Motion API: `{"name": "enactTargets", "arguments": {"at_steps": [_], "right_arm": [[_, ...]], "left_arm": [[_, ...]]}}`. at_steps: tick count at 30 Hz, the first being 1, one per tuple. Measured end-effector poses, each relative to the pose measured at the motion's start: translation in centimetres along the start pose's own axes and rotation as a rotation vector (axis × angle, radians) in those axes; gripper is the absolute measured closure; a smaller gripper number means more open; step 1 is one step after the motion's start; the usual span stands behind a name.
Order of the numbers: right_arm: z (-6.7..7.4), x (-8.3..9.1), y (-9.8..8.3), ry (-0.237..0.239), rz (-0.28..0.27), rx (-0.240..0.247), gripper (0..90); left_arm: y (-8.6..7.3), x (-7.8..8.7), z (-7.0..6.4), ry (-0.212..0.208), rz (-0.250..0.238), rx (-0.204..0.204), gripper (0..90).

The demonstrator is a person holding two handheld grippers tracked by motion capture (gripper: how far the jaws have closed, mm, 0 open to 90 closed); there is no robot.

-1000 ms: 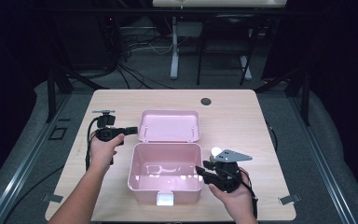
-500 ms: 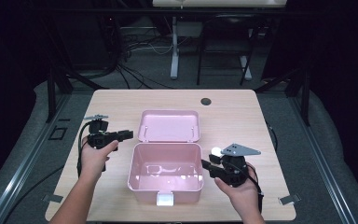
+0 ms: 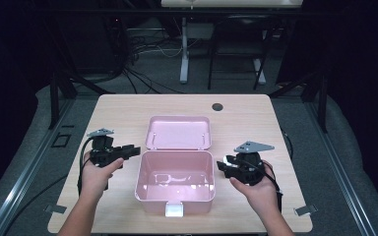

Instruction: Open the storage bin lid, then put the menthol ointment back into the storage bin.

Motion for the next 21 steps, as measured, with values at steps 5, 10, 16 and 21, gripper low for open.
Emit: {"name": "enactTargets", "arguments": {"at_steps": [5,10,16,21], "right_arm": [[-0.9,-0.2,0.3,0.002,0.021,-0.024,55.8],[-2.4,-0.7,0.4,-0.022,0.094,-0.019,52.3],[-3.5,-1.4,0.7,-0.04,0.154,-0.006,51.1],[-4.4,-2.3,0.8,-0.061,0.224,-0.001,50.7]], "left_arm": [[0.0,1.1,0.3,0.01,-0.019,-0.018,58.6],[-0.6,1.4,0.8,0.041,-0.012,-0.041,56.8],[-1.0,1.6,1.3,0.041,0.002,-0.033,54.4],[-1.1,1.9,1.1,0.034,0.006,-0.039,54.0]]}}
Point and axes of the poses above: each handheld gripper's, and its own axes: x roughly backward along the jaws, y roughly out of its top, z roughly to its left, the point moved 10 cm from there along -x, roughly forward along the jaws, and after that the axes turned 15 degrees about y, right-handed, at the moved point
